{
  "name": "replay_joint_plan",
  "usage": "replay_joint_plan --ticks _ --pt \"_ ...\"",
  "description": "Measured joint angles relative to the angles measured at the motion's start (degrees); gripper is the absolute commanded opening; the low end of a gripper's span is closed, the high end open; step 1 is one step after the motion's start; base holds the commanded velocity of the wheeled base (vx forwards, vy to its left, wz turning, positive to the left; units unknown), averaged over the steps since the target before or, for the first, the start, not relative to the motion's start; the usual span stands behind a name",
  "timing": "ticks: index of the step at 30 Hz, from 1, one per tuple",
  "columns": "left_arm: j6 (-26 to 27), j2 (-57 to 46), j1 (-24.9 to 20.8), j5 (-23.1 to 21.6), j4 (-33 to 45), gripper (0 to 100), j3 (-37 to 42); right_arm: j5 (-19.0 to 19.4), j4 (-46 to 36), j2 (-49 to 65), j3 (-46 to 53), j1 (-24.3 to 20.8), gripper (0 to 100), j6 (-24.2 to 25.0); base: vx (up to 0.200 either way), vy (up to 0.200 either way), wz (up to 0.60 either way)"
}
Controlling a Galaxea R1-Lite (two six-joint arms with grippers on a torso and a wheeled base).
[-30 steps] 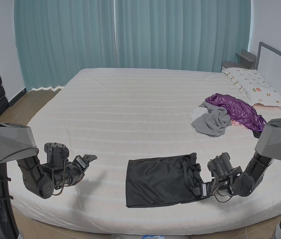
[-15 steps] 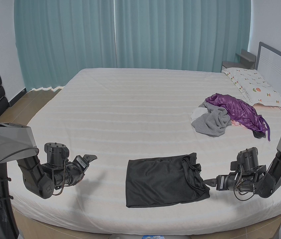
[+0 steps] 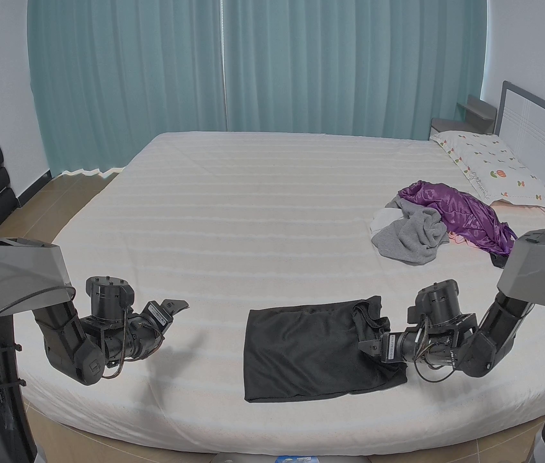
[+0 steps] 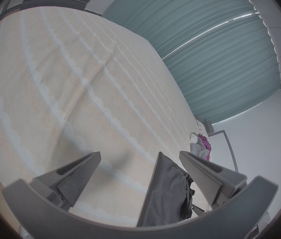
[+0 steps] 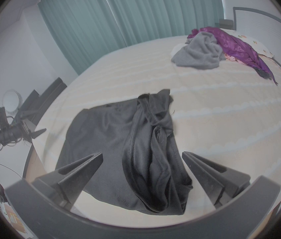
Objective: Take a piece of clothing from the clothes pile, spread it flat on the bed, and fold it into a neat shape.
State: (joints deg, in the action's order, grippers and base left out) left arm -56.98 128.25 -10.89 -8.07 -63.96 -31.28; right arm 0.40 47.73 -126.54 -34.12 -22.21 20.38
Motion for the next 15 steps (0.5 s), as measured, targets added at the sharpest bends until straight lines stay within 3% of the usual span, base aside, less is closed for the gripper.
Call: replay_joint_plan --ticks 8,15 --pt "0.02 0.0 0.0 -0.02 0.0 100 0.0 -2.21 -14.62 -3.01 -8.87 -1.54 100 -1.83 0.0 0.0 0.0" --pt "0.05 0.0 -0.02 -0.02 0.0 100 0.0 -5.57 -16.01 -4.36 -10.8 2.49 100 -4.21 0.0 0.0 0.0"
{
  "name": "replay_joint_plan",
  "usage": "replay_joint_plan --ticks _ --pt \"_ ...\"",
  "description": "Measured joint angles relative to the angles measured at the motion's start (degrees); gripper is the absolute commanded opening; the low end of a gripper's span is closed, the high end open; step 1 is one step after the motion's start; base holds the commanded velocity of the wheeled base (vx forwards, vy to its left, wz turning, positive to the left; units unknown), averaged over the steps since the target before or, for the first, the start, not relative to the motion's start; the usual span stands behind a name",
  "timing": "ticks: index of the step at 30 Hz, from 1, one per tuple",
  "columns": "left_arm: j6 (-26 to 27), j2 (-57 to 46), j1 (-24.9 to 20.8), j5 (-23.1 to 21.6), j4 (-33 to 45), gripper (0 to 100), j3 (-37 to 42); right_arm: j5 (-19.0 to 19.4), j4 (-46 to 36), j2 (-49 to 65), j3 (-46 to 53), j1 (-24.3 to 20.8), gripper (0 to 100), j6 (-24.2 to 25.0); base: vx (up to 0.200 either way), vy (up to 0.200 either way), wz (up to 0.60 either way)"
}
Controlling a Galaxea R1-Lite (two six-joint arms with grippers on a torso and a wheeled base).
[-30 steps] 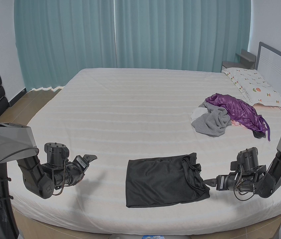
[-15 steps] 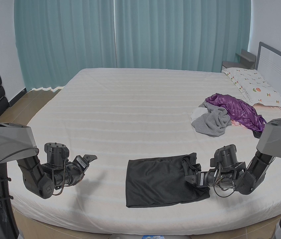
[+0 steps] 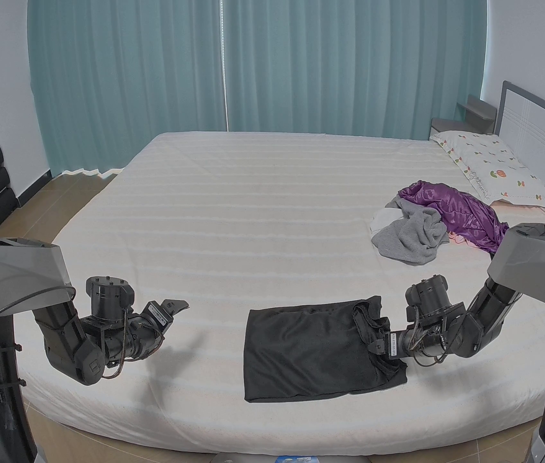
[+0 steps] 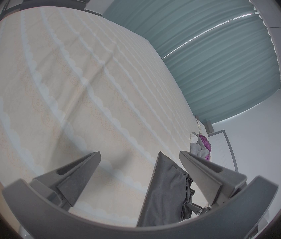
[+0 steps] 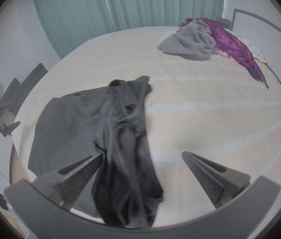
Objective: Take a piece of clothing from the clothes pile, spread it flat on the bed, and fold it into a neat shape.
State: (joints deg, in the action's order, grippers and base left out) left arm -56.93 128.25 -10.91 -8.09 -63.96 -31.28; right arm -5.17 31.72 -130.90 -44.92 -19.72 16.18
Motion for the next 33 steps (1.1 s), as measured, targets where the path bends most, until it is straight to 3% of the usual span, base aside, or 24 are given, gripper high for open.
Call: replay_joint_plan --ticks 6,11,19,33 --pt "0.0 0.0 0.0 0.0 0.0 100 0.0 0.35 0.84 0.63 3.67 4.99 100 -0.26 0.0 0.0 0.0" --pt "0.0 0.0 0.0 0.02 0.0 100 0.0 2.38 6.16 3.1 8.22 8.75 100 -0.33 0.0 0.0 0.0" --pt "0.0 0.0 0.0 0.02 0.0 100 0.0 5.95 9.06 6.67 9.89 9.89 100 1.01 0.0 0.0 0.0" --pt "0.06 0.0 0.0 -0.02 0.0 100 0.0 13.1 8.84 -0.72 -9.84 5.17 100 20.03 0.0 0.0 0.0"
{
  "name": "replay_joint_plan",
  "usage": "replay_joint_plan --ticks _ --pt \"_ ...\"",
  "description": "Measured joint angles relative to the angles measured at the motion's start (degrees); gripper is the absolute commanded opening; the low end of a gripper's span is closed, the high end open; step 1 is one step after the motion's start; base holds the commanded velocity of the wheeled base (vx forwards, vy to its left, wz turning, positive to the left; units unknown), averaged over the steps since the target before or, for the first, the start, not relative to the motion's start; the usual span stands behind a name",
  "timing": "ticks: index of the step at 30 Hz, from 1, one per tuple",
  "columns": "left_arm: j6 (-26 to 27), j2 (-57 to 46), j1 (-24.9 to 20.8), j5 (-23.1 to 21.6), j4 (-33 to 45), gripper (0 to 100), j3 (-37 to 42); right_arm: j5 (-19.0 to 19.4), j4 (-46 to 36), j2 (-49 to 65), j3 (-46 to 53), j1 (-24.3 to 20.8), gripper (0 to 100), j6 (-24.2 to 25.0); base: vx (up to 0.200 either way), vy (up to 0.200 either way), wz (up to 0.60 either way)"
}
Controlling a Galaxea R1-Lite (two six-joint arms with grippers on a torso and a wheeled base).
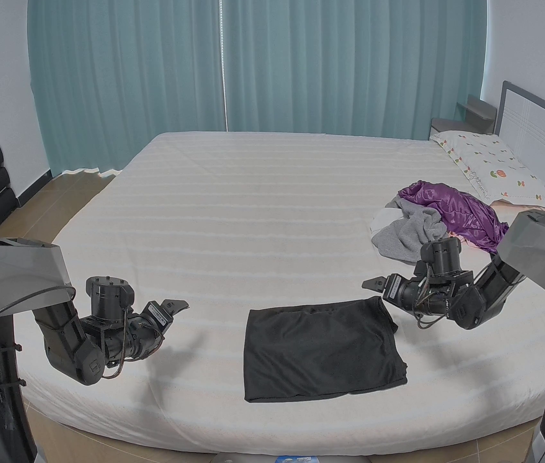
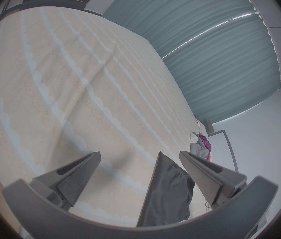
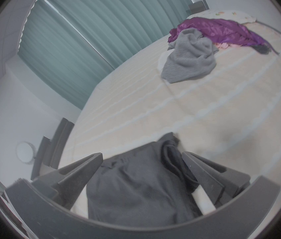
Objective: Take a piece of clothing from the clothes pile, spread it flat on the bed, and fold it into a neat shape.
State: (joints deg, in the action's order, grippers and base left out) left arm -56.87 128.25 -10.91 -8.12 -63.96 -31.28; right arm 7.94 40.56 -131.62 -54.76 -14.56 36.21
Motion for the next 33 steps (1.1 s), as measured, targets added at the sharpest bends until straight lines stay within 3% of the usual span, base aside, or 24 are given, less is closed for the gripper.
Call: replay_joint_plan --ticks 3,7,8,33 --pt "-0.02 0.0 0.0 -0.04 0.0 100 0.0 1.3 -0.02 -2.67 -3.61 -0.71 100 2.95 0.0 0.0 0.0" --pt "-0.04 0.0 0.0 -0.06 0.02 100 -0.02 1.66 0.13 -5.71 -6.05 -1.27 100 3.34 0.0 0.0 0.0" --pt "-0.04 0.0 0.0 -0.04 0.02 100 -0.05 1.61 0.2 -6.3 -6.34 -1.29 0 3.17 0.0 0.0 0.0" --pt "0.95 0.94 -0.59 2.35 0.17 100 -3.63 1.54 4.62 -10.22 -6.97 4.64 0 5.28 0.0 0.0 0.0"
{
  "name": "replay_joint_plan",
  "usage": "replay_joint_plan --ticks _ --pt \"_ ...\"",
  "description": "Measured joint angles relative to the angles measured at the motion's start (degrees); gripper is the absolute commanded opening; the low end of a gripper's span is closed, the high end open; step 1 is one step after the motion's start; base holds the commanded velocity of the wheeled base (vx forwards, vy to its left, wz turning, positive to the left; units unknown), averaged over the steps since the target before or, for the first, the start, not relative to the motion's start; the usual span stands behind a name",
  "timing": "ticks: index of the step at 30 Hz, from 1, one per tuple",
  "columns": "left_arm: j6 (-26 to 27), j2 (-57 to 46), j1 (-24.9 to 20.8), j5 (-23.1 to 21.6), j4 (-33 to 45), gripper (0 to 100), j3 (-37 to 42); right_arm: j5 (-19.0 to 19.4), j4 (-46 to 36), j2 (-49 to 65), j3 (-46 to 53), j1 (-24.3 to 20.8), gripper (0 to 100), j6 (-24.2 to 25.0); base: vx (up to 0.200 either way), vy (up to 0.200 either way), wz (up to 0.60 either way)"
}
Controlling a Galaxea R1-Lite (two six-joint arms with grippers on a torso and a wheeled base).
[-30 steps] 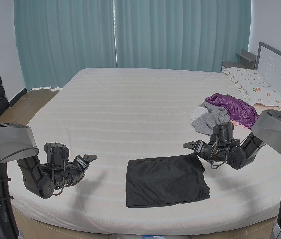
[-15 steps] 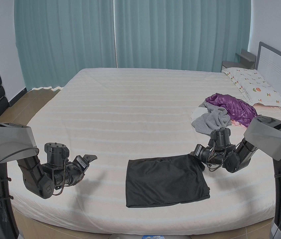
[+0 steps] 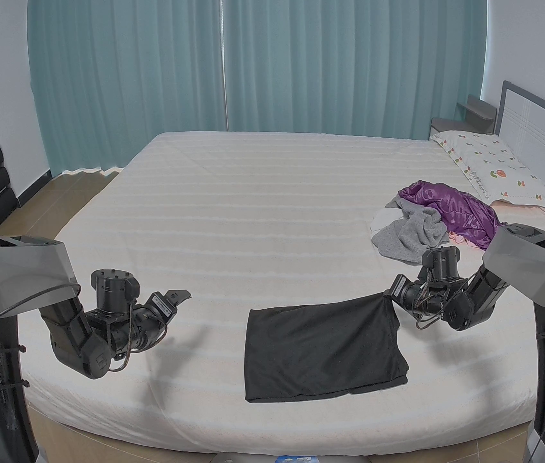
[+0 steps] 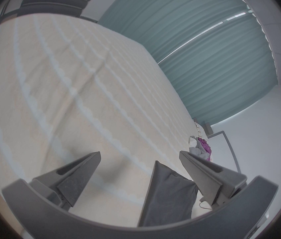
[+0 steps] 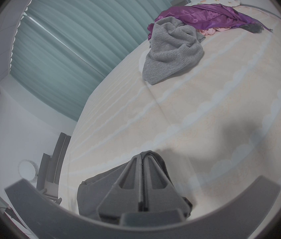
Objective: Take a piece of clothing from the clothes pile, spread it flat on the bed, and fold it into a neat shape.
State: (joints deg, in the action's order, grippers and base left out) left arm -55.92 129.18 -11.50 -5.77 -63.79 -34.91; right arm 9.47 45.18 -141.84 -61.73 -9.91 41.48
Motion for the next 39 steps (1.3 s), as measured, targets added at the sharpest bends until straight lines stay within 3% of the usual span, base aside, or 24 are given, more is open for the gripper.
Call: replay_joint_plan --ticks 9,20,28,36,37,39 --pt "7.34 4.77 -4.96 5.41 1.15 100 -9.02 -0.41 0.01 -0.67 0.1 0.35 0 2.39 0.0 0.0 0.0" --pt "8.92 10.53 -12.84 6.21 12.29 100 -23.43 -0.45 0.2 -1.27 0.33 0.57 0 5.8 0.0 0.0 0.0" --pt "10.98 14.26 -14.93 6.42 21.18 100 -31.89 -0.44 0.33 -1.4 0.3 0.73 0 7.07 0.0 0.0 0.0" --pt "13.34 16.91 -15.98 6.61 22.75 100 -36.19 -0.5 0.33 -1.71 0.3 0.57 0 6.99 0.0 0.0 0.0" --pt "13.34 17.26 -16.09 6.66 23.08 0 -36.85 -0.52 0.33 -1.71 0.33 0.57 0 6.99 0.0 0.0 0.0" --pt "13.31 17.79 -16.25 6.83 24.05 0 -37.68 -0.52 0.33 -1.72 0.33 0.55 0 6.96 0.0 0.0 0.0"
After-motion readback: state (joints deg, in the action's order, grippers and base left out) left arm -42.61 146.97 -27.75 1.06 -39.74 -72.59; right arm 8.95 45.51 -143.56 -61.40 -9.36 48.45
